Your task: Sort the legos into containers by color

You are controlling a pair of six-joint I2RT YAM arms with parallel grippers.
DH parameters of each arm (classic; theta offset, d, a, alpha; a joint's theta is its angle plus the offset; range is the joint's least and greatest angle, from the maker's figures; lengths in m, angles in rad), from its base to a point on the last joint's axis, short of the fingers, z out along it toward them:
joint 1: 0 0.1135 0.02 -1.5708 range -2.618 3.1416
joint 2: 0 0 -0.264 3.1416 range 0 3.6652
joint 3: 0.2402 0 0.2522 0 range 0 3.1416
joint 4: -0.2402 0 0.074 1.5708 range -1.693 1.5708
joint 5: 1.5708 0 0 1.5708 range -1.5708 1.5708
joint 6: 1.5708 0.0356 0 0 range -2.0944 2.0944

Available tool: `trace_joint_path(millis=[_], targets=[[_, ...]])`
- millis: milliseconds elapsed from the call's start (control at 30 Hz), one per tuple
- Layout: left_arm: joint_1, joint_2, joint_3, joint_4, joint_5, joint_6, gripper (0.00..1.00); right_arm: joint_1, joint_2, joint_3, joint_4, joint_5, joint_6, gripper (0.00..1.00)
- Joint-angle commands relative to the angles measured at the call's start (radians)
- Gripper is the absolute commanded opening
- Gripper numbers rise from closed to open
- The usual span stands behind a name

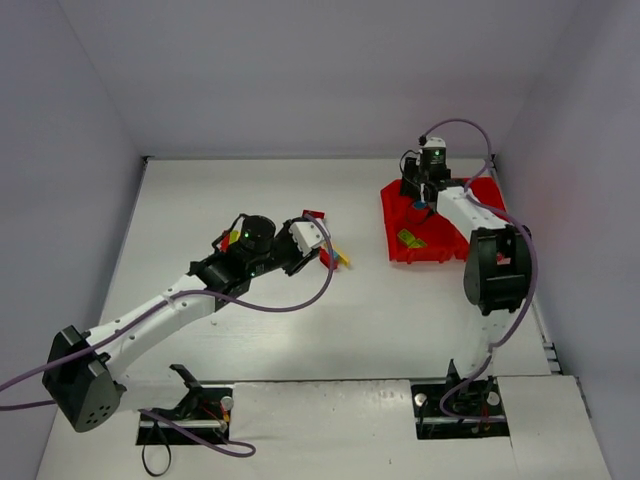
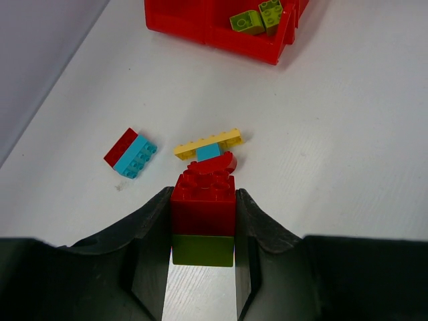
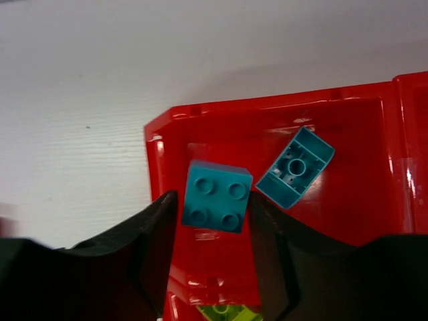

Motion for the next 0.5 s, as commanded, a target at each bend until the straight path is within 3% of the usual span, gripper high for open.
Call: trace_joint_path(millis=[0, 67, 167, 300, 467], targets=[[0.002, -0.027, 0.03, 0.063, 0.008, -0.005, 0.15, -0.01, 0.008, 0.093, 0.014, 0.104, -0.04, 0.44], [0.002, -0.029, 0.03, 0.063, 0.014, -0.004, 0.15, -0.01, 0.023, 0.114, -0.003, 0.104, -0.049, 0.57], [0.002, -0.035, 0.029, 0.063, 0.02, 0.004, 0.15, -0.012, 0.003, 0.119, -0.022, 0.061, -0.055, 0.64], [0.002, -0.05, 0.02, 0.071, 0.023, 0.013, 0.16, -0.01, -0.078, 0.079, -0.025, -0.076, -0.032, 0.67], [0.0, -0.066, 0.013, 0.075, 0.02, 0.027, 0.16, 0.01, -0.265, -0.031, -0.002, -0.445, 0.069, 0.65]])
